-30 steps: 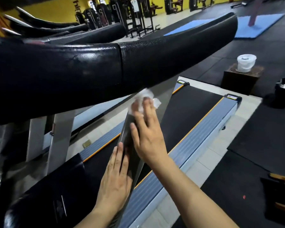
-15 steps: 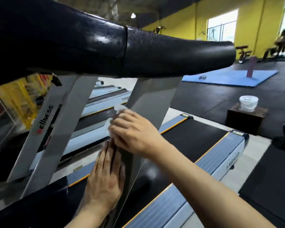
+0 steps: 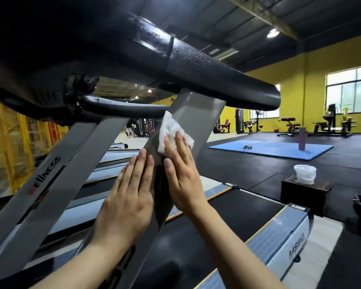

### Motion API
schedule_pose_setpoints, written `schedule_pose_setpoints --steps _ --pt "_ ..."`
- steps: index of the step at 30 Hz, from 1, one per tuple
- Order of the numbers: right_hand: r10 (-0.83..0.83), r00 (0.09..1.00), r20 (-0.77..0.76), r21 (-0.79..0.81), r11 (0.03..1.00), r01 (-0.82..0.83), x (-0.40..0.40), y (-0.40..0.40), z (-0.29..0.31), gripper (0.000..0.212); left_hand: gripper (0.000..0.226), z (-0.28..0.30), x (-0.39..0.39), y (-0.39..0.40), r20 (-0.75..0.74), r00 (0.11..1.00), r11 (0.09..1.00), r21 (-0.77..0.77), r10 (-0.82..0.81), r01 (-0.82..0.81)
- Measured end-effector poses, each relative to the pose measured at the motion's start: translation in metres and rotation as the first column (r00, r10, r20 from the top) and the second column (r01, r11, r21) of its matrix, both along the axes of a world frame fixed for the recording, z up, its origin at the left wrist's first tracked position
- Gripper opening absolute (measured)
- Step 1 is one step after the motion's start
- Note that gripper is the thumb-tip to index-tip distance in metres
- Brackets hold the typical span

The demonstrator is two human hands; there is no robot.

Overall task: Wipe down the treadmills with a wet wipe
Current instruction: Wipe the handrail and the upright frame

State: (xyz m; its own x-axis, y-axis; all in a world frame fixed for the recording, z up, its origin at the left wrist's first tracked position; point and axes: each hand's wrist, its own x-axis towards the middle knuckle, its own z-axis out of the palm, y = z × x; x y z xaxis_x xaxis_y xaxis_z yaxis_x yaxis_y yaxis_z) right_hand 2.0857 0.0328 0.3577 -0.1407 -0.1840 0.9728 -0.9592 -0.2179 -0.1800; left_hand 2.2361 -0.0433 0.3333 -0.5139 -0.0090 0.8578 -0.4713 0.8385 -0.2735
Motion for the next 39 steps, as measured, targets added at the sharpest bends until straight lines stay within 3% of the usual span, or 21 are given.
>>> schedule_pose_setpoints --steps 6,9,15,18,22,25,28,33,37,39 --pt "-0.068 0.918 0.39 -0.051 0.994 0.096 -0.066 -0.001 0.075 0.065 0.07 0.0 0.001 0.0 -0.024 1.0 1.0 -0.006 0.002 -0.002" --pt "-0.075 0.922 0.379 -0.063 0.992 0.106 -0.052 -0.01 0.061 0.066 0.071 0.0 -0.001 0.001 -0.024 1.0 1.0 -0.017 0.014 -0.015" --pt "-0.05 0.984 0.168 0.004 0.999 0.05 0.007 -0.011 -0.021 0.058 0.068 -0.001 -0.004 -0.001 -0.048 0.999 0.999 -0.037 0.009 -0.011" --pt "-0.061 0.957 0.285 -0.071 0.994 0.085 -0.028 -0.011 0.021 0.062 0.071 -0.002 -0.004 -0.001 -0.047 0.999 1.0 -0.016 0.0 -0.001" --pt "0.03 0.847 0.531 -0.173 0.982 0.074 -0.079 -0.012 0.093 0.063 0.072 -0.001 -0.003 0.0 -0.052 0.999 1.0 -0.015 0.001 -0.001" --pt "0.111 0.765 0.634 -0.211 0.977 0.033 -0.093 -0.009 0.109 0.06 0.072 -0.001 -0.002 0.001 -0.058 0.998 1.0 -0.027 0.011 -0.012" --pt "0.126 0.735 0.666 -0.214 0.976 0.026 -0.074 -0.009 0.088 0.057 0.072 -0.002 -0.002 0.002 -0.047 0.999 0.999 -0.039 0.024 -0.026" --pt "0.172 0.687 0.706 -0.168 0.983 -0.073 -0.004 -0.016 -0.005 0.063 0.072 -0.001 -0.003 0.001 -0.046 0.999 0.999 -0.038 0.021 -0.023" --pt "0.076 0.791 0.607 -0.092 0.995 -0.025 0.034 -0.015 -0.046 0.066 0.072 -0.001 -0.003 0.0 -0.041 0.999 1.0 -0.026 0.002 -0.003" --pt "-0.009 0.897 0.441 -0.062 0.997 0.041 0.03 -0.014 -0.029 0.065 0.071 -0.001 -0.002 -0.001 -0.045 0.999 0.999 -0.038 -0.006 0.004"
